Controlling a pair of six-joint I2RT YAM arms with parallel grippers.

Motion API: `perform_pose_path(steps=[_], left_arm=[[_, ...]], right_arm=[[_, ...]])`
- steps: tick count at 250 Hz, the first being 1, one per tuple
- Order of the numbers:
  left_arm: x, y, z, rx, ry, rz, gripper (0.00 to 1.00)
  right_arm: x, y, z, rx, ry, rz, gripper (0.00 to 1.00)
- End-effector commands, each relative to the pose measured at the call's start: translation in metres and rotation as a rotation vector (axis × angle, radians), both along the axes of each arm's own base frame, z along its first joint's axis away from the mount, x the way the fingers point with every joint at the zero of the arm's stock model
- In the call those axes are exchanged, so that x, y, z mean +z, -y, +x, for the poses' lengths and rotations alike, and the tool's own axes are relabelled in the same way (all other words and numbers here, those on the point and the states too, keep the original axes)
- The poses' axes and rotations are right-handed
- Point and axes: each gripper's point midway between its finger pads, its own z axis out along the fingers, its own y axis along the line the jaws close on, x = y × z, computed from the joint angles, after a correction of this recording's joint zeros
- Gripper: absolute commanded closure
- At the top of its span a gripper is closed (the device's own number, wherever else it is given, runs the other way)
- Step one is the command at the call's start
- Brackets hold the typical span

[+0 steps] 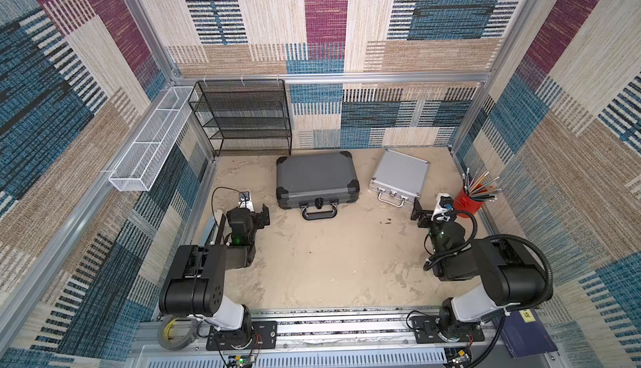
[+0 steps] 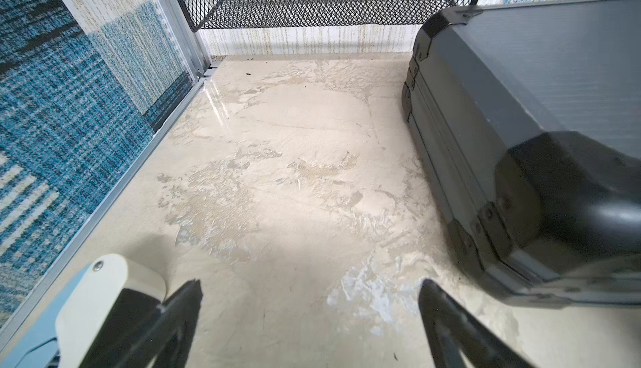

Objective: Open the poker set cases
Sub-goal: Pick up the poker set case from the center of the board.

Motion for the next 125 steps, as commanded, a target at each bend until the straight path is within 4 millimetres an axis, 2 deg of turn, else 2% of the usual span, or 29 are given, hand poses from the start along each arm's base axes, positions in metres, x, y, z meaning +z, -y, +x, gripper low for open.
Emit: perform_pose_path(steps=[1,125], left_arm=[[0.0032,-0.0009,0.0014,0.007,0.012,-0.003,0.01],[0.0027,-0.0003,0.0013,0.005,0.01,-0.004,0.01]], right_arm=[[0.0071,-0.0009,0.0007,0.005,0.028,0.001,0.01],[0.0063,-0.0012,0.001,0.006,0.025,0.001,0.01]])
